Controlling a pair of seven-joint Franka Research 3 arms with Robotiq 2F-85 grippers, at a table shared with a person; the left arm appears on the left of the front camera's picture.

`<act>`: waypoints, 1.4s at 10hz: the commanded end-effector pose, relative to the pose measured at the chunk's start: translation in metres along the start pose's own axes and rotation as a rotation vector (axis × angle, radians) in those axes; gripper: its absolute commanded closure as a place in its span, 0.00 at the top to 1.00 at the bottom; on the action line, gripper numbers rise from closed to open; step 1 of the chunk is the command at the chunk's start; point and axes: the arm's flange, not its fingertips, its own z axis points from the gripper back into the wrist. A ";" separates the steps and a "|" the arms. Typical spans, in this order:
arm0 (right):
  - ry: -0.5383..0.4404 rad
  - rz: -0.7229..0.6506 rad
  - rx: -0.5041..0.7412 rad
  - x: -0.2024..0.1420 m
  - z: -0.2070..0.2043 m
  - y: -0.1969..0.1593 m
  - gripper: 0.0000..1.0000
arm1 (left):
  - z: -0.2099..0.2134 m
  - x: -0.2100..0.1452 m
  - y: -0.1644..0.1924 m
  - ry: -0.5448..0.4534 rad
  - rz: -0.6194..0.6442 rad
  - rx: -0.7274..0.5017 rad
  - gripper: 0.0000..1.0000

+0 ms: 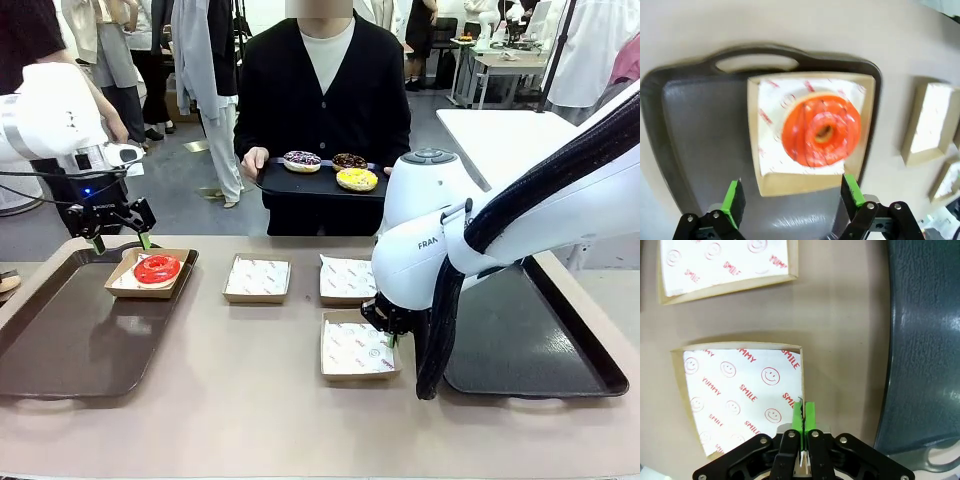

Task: Individually package the donuts and arrange them on the tray.
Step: Place the picked Paper togo box on the Handle tray while simultaneously picking up another Paper togo box from the table with the other hand.

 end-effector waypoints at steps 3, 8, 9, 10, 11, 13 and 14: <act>-0.069 0.003 0.078 -0.004 0.079 -0.014 0.00 | 0.044 -0.118 0.055 -0.065 -0.089 -0.433 1.00; -0.085 -0.012 0.047 0.059 0.164 -0.006 0.00 | 0.037 -0.208 0.111 -0.127 -0.202 -0.909 1.00; -0.061 -0.022 0.047 0.080 0.170 -0.003 0.00 | 0.039 -0.210 0.132 -0.151 -0.149 -0.959 1.00; -0.051 -0.022 0.055 0.093 0.174 0.001 0.00 | 0.042 -0.206 0.148 -0.152 -0.105 -1.018 1.00; -0.038 -0.020 0.068 0.105 0.177 0.006 0.00 | 0.041 -0.201 0.159 -0.146 -0.074 -1.059 1.00; -0.042 -0.007 0.088 0.128 0.177 0.011 0.00 | 0.033 -0.189 0.187 -0.156 -0.007 -1.125 1.00; -0.042 0.001 0.103 0.137 0.178 0.012 0.00 | 0.031 -0.191 0.199 -0.152 0.022 -1.136 1.00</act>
